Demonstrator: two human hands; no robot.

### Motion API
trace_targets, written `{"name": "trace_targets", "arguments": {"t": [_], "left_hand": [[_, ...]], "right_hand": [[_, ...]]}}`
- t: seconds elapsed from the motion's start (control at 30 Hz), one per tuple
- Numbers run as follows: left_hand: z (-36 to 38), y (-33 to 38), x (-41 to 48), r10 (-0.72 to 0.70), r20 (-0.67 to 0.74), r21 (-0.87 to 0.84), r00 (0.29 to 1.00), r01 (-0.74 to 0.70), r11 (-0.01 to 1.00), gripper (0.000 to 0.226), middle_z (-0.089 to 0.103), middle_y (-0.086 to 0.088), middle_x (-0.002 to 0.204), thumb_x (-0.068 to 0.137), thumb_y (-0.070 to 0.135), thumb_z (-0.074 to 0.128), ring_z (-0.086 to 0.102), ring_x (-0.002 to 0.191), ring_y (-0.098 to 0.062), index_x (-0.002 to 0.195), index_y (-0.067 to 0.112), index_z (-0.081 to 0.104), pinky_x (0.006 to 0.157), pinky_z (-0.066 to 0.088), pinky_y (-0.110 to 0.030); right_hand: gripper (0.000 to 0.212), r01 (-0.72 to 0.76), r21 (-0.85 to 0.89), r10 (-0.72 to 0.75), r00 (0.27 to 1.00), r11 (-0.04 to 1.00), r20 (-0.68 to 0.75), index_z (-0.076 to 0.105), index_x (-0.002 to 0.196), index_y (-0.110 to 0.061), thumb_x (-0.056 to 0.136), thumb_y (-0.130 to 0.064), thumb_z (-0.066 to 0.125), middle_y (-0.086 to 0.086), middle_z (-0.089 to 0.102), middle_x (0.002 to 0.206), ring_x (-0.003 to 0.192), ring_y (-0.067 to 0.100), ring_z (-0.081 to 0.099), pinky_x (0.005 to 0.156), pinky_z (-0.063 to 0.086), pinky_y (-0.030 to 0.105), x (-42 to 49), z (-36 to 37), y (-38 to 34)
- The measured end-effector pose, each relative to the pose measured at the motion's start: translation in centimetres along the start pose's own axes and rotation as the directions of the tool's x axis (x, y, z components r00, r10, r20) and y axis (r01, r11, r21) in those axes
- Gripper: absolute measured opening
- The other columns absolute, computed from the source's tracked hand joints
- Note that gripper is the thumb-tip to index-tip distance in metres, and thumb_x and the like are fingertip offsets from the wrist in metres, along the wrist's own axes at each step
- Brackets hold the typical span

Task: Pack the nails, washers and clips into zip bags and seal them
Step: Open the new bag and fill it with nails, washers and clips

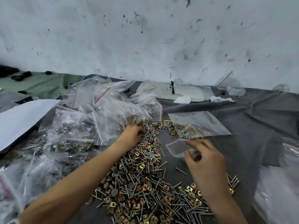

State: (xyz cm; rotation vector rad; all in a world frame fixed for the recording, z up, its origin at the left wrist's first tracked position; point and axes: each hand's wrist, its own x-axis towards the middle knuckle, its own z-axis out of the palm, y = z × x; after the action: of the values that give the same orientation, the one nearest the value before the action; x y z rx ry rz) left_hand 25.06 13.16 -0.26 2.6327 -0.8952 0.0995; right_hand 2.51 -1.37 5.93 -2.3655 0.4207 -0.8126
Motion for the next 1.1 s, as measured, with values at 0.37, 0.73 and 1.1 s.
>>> {"name": "trace_targets", "arguments": {"t": [0.37, 0.73, 1.1], "left_hand": [[-3.8, 5.8, -3.8, 0.196, -0.349, -0.358, 0.916, -0.324, 0.876, 0.013, 0.064, 0.016, 0.081, 0.083, 0.014, 0.068, 0.06, 0.068, -0.003, 0.094, 0.02, 0.065, 0.065, 0.054, -0.024], [-3.9, 8.5, -7.9, 0.472, -0.46, -0.3, 0.752, -0.631, 0.715, 0.017, 0.065, 0.007, 0.09, 0.086, 0.021, 0.069, 0.058, 0.075, -0.004, 0.098, 0.009, 0.068, 0.066, 0.048, -0.017], [0.1, 0.0, -1.3, 0.066, 0.005, -0.042, 0.998, -0.066, 0.997, 0.017, 0.066, -0.011, 0.103, 0.085, 0.006, 0.067, 0.062, 0.096, -0.025, 0.102, 0.007, 0.066, 0.089, 0.048, -0.033]], "right_hand": [[0.028, -0.046, 0.064, 0.047, 0.999, 0.997, -0.01, 0.07, 0.109, -0.019, 0.082, -0.016, 0.072, -0.017, 0.052, 0.094, 0.083, -0.009, 0.053, 0.069, 0.037, 0.002, -2.5, 1.0, 0.1], [0.031, -0.007, 0.122, 0.015, 0.998, 0.993, -0.064, 0.071, 0.108, -0.017, 0.078, -0.014, 0.075, -0.013, 0.056, 0.09, 0.084, -0.004, 0.055, 0.065, 0.039, 0.007, -3.4, 1.4, -0.8], [0.029, -0.027, 0.146, 0.037, 0.997, 0.989, -0.069, 0.072, 0.108, -0.015, 0.079, -0.01, 0.074, -0.015, 0.056, 0.09, 0.076, 0.001, 0.055, 0.067, 0.04, 0.004, -4.5, 1.6, -0.7]]}}
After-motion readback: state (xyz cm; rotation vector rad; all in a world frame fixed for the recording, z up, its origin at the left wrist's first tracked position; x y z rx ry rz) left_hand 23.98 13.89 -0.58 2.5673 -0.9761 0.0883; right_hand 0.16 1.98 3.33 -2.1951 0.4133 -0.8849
